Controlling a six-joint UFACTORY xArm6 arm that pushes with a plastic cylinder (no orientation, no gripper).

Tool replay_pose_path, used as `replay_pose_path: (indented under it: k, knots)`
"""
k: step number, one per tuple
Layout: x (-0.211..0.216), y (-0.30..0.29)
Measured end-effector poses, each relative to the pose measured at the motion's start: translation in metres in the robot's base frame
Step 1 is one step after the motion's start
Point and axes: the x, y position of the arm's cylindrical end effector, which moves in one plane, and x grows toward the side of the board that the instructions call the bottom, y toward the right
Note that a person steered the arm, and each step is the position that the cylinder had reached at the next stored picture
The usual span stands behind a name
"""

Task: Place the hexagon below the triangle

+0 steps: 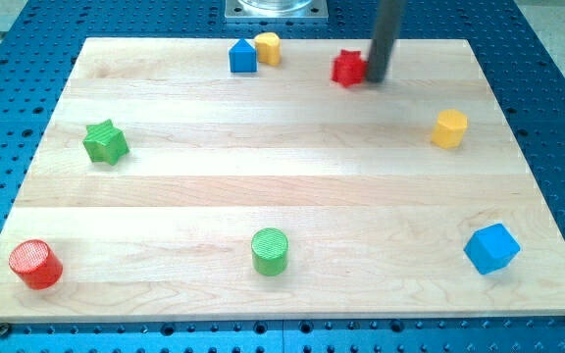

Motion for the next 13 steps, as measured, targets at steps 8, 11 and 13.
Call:
replay_pose_path:
  k: [8, 11, 13]
  knots:
    - [0.126, 0.083]
    - [0.106, -0.002]
    - [0.115, 0.047]
